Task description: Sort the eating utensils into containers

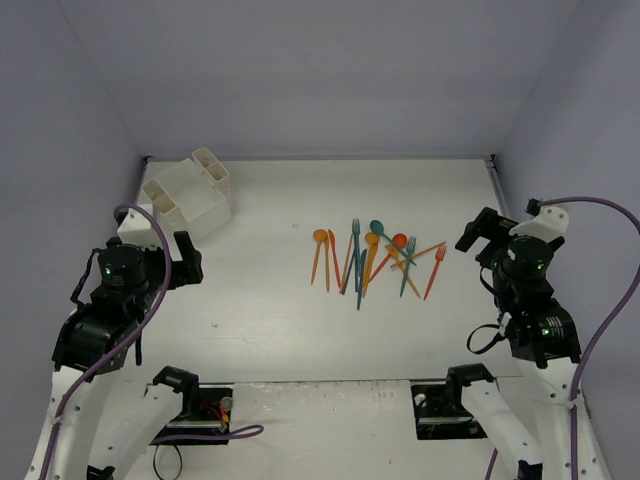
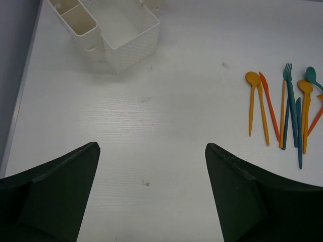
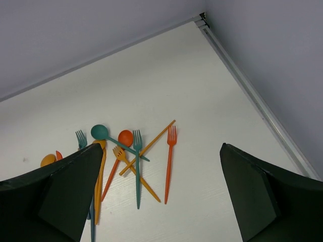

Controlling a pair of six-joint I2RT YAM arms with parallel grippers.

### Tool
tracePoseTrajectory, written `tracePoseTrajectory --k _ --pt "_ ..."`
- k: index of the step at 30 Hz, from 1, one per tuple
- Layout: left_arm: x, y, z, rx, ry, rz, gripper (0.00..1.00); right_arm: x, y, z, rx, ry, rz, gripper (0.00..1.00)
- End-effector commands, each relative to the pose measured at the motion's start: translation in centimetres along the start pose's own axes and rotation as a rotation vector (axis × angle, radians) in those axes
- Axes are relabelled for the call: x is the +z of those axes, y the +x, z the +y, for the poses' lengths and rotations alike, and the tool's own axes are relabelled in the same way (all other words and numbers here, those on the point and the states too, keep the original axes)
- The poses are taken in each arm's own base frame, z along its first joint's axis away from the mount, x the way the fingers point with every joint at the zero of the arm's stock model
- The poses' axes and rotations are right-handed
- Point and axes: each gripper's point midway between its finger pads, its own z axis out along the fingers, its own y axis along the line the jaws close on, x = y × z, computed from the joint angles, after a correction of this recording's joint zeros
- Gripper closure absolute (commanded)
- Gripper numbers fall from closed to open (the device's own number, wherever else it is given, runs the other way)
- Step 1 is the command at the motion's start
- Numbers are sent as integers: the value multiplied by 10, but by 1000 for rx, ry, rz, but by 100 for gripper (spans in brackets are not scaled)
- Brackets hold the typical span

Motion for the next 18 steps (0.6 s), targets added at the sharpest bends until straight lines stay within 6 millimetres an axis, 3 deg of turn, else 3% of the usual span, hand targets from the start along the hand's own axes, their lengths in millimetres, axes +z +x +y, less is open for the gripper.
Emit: tracePoseTrajectory --k 1,7,10,18 --pt "1 -11 -7 -17 32 -39 17 14 2 -1 53 44 -10 0" --pt "-1 -9 -10 -17 54 -36 17 28 33 4 89 46 88 0" --pt "-2 -7 -12 -16 65 -35 17 39 58 -3 113 108 146 0" --pt "-2 0 -11 -1 71 -29 17 77 162 -12 73 259 486 0"
